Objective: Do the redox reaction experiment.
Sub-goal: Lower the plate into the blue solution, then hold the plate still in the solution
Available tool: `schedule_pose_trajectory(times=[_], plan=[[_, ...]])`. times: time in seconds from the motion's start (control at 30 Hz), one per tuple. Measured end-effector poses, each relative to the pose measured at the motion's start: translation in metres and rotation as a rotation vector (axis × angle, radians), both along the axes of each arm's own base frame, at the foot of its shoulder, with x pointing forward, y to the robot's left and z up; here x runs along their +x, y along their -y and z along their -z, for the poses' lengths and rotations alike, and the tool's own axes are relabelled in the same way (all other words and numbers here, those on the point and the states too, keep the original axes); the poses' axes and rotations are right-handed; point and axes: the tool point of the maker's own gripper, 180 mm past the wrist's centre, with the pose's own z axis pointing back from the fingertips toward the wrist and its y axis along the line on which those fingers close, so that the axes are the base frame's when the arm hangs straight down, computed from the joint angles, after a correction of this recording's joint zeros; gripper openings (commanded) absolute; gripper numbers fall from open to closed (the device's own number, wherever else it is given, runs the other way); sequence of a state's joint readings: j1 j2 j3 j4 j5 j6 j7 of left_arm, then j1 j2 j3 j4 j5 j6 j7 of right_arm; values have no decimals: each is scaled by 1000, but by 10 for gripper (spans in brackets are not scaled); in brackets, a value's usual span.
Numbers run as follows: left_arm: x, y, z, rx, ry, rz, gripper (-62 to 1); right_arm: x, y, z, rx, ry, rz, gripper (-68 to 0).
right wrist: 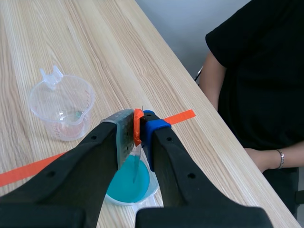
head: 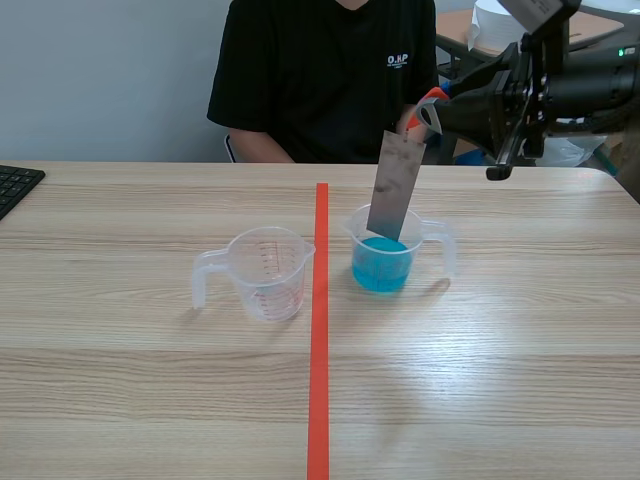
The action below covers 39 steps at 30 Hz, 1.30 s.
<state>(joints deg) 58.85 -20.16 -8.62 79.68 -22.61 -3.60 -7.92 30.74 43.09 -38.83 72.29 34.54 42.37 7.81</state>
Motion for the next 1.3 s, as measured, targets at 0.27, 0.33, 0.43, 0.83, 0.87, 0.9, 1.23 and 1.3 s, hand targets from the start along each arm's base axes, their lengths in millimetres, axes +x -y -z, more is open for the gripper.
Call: schedule_pose_trajectory(times=[0.27, 0.33, 0.43, 0.83, 0.87, 0.9, 1.23, 1.3], plan=[[5, 1, -1, -2, 14, -1, -569, 1, -5, 37, -23, -55, 3, -662], [5, 1, -1, -2, 14, -1, -569, 0, -9, 45, -30, -68, -2, -662], [5, 1, -1, -3, 14, -1, -569, -1, -13, 53, -15, -84, -6, -662], [5, 1, -1, -2, 14, -1, -569, 1, -16, 55, -7, -79, -9, -662], [5, 1, -1, -2, 14, -1, -569, 1, -16, 56, -8, -78, -9, -662], [5, 1, -1, -2, 14, -1, -569, 0, -16, 56, -10, -78, -9, -662], [5, 1, -1, -2, 14, -1, -569, 0, -17, 56, -14, -76, -11, -662], [5, 1, -1, -2, 14, -1, -569, 0, -17, 56, -14, -76, -11, -662]])
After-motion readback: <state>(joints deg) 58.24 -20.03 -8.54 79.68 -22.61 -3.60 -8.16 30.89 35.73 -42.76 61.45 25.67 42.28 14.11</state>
